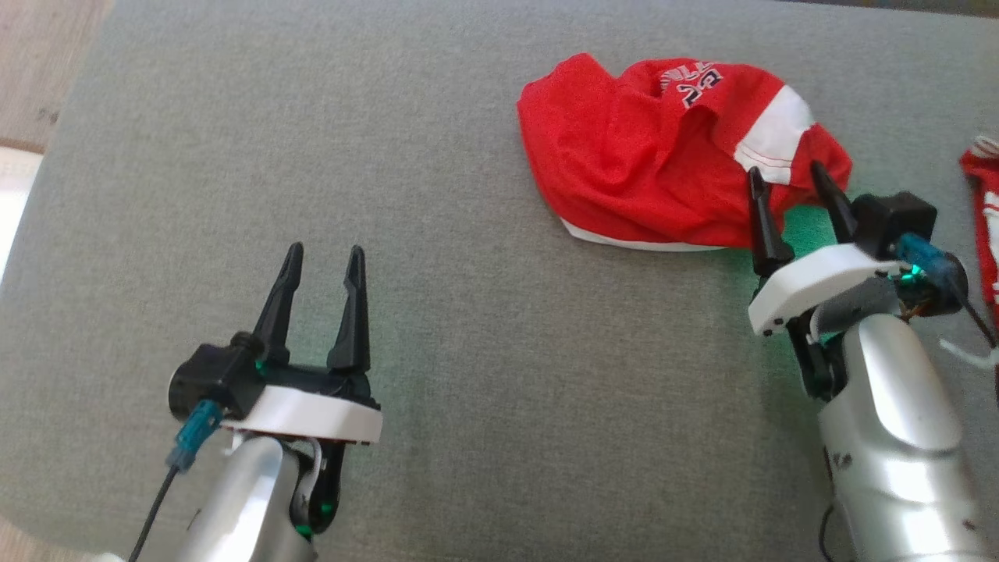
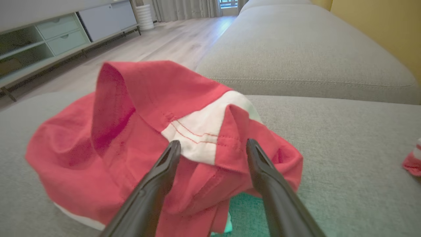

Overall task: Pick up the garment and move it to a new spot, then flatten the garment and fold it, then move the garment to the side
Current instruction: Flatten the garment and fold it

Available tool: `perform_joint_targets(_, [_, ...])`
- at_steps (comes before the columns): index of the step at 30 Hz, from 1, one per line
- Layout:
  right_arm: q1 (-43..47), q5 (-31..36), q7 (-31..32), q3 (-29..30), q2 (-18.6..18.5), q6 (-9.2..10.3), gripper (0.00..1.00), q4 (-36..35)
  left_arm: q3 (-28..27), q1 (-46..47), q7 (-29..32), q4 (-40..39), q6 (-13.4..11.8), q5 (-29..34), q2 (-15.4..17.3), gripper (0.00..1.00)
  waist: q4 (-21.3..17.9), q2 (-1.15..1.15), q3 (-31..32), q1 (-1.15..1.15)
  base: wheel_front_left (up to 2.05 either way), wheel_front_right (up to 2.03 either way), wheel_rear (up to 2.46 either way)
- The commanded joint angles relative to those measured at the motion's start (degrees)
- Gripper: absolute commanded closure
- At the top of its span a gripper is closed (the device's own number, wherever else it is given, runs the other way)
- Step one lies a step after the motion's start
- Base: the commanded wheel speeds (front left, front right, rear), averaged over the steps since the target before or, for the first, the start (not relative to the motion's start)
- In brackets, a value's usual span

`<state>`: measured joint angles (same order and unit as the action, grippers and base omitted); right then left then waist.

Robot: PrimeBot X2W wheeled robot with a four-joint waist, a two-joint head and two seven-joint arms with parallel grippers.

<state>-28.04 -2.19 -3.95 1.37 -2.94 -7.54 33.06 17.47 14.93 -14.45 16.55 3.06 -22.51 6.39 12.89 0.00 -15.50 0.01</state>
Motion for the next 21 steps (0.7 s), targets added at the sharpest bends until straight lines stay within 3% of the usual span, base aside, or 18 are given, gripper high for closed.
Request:
perform_joint_targets(1, [-2.7, 1.4, 0.4, -0.3, 0.1, 0.05, 0.00, 0.0, -2.6, 2.3, -0.5, -1.3, 0.4, 0.7, 0.3, 0.00, 0.7, 0.00, -0.8, -0.01, 0.00, 0.00, 0.00])
perform_joint_targets(4, [-4.8, 2.4, 0.4, 0.9, 0.1, 0.05, 0.00, 3.4, -3.5, 2.4, -0.5, -1.0, 0.9, 1.3, -0.4, 0.00, 0.9, 0.00, -1.3, -0.01, 0.00, 0.00, 0.00])
perform_joint_targets(5, [-5.4, 2.2, 0.2, 0.9, 0.1, 0.05, 0.13, 4.4, -3.7, 2.4, -0.5, -0.9, 1.1, 1.6, -0.6, 0.00, 0.9, 0.00, -1.3, -0.01, 0.00, 0.00, 0.00])
perform_joint_targets(6, [-6.1, 2.0, -0.2, 0.8, 0.1, 0.05, 1.00, 5.4, -4.0, 2.4, -0.5, -0.7, 1.3, 1.8, -0.7, 0.00, 0.8, 0.00, -1.4, -0.01, 0.00, 0.00, 0.00])
perform_joint_targets(14, [-10.5, -3.2, -7.1, -4.2, 0.1, 0.05, 1.00, 7.9, -5.1, 2.8, -0.5, 0.2, 2.3, 3.3, -1.4, 0.00, -0.6, 0.00, -0.1, -0.01, 0.00, 0.00, 0.00])
perform_joint_targets(21, [-15.0, -7.6, -10.5, -11.6, 0.1, 0.05, 1.00, 2.1, -5.9, 1.9, -0.5, 0.7, 3.0, 4.0, -2.1, 0.00, -1.4, 0.00, 3.2, -0.01, 0.00, 0.00, 0.00])
